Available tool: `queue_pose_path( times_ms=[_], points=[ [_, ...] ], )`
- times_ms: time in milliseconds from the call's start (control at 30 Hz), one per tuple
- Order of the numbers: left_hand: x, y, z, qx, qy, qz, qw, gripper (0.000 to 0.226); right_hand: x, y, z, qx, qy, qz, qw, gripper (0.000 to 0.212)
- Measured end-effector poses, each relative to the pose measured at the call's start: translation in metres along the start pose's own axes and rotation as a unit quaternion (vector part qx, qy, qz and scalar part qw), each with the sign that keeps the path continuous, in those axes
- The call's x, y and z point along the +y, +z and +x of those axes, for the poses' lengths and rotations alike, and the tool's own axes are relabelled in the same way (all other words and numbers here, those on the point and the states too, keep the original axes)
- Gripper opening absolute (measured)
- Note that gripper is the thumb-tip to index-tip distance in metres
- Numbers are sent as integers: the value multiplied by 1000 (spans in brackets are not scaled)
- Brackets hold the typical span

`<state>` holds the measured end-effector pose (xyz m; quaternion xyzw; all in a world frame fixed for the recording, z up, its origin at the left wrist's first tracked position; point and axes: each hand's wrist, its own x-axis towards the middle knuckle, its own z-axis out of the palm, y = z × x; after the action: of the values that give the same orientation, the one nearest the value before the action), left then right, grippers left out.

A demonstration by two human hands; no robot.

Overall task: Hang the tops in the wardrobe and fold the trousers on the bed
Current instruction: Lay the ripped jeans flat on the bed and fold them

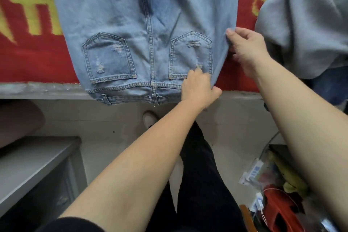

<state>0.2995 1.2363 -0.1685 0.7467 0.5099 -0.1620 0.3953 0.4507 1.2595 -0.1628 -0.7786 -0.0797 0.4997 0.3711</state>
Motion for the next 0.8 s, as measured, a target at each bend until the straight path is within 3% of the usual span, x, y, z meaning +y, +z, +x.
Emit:
queue_pose_path(
  times_ms=[133, 233, 367, 600, 800],
  points=[
    [-31, -37, -22, -100, -45, -197, 974, 9, -33, 17, -17, -37, -25, -29, 999, 29],
    [-60, -76, -34, -124, -48, -289, 948, 10, -60, 46, -34, -85, -68, -56, 992, 46],
    [-102, -129, -56, -86, -92, -368, 921, 12, -88, 105, -52, -107, -134, -87, 981, 56],
    [-217, -175, -72, -8, -182, -418, 890, 28, -101, 239, -75, -124, -216, -195, 949, 54],
    [-311, -171, -64, 51, -257, -409, 874, 20, -83, 351, -76, -162, -214, -323, 908, 59]
  ],
)
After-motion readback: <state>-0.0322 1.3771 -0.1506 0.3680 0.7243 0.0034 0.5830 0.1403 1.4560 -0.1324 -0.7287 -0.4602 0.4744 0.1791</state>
